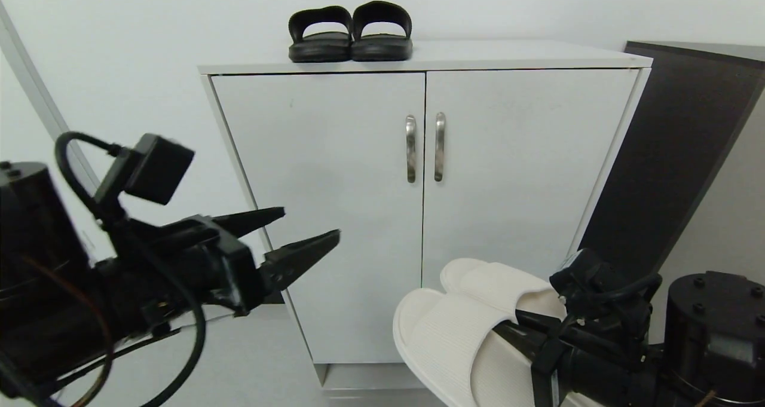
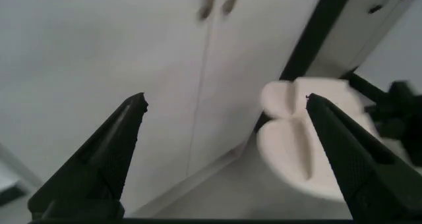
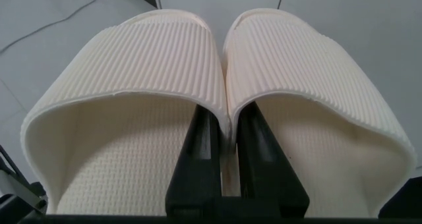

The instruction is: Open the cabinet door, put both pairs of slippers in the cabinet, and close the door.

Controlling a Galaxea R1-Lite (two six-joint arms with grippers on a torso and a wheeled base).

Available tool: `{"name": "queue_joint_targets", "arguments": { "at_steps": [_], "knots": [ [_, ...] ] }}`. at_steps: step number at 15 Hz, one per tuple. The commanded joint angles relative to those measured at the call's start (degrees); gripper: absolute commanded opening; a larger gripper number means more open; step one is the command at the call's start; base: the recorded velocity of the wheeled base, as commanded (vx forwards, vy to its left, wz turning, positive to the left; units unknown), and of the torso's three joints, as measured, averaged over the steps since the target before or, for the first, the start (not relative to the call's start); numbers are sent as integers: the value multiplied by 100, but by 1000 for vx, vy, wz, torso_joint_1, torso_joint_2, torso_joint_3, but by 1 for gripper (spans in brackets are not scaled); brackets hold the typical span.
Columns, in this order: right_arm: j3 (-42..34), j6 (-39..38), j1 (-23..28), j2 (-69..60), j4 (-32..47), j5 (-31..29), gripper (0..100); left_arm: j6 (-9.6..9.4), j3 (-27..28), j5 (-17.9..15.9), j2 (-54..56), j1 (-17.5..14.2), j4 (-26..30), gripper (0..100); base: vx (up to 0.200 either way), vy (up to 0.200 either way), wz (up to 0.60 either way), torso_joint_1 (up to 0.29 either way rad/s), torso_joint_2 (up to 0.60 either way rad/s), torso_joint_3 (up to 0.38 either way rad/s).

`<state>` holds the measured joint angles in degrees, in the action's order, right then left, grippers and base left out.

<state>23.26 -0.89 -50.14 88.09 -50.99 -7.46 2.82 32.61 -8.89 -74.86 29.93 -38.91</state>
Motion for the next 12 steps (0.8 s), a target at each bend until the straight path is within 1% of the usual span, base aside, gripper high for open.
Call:
{"name": "queue_joint_targets", "arguments": {
  "at_steps": [1, 2, 3, 4, 5, 6, 7, 8, 9, 10, 11, 12],
  "knots": [
    [-6, 1, -5, 24, 2, -1, 0, 8, 896, 203, -1189, 699, -143, 100, 0, 0, 0, 0, 0, 0],
    [-14, 1, -5, 24, 2, -10, 0, -9, 1195, 256, -1382, 822, -117, 100, 0, 0, 0, 0, 0, 0],
    [-14, 1, 4, 24, 2, -1, 0, -18, 1388, 282, -1487, 874, -99, 100, 0, 0, 0, 0, 0, 0],
    [-14, 1, 4, 24, 2, -1, 0, -9, 1749, 256, -1628, 953, 24, 100, 0, 0, 0, 0, 0, 0],
    [-14, 1, 4, 33, 2, -1, 0, 0, 2162, 186, -1786, 989, 314, 100, 0, 0, 0, 0, 0, 0],
    [-23, 1, 4, 33, 10, -1, 0, 35, 2478, 36, -1980, 997, 455, 100, 0, 0, 0, 0, 0, 0],
    [-23, 1, 4, 33, 10, -1, 0, 167, 2724, -104, -2155, 997, 481, 100, 0, 0, 0, 0, 0, 0],
    [-23, 1, 4, 59, 10, -10, 0, 360, 2900, -342, -2270, 997, 490, 100, 0, 0, 0, 0, 0, 0],
    [-32, 1, 4, 77, 2, -10, 0, 545, 3094, -720, -2393, 997, 516, 100, 0, 0, 0, 0, 0, 0],
    [-41, 1, 4, 77, 2, -10, 0, 720, 3261, -1010, -2463, 989, 578, 100, 0, 0, 0, 0, 0, 0],
    [-41, 1, 4, 68, 2, -10, 0, 975, 3427, -1326, -2525, 953, 648, 100, 0, 0, 0, 0, 0, 0],
    [-41, 1, 4, 68, 2, -10, 0, 1186, 3568, -1572, -2586, 874, 683, 100, 0, 0, 0, 0, 0, 0]
  ]
}}
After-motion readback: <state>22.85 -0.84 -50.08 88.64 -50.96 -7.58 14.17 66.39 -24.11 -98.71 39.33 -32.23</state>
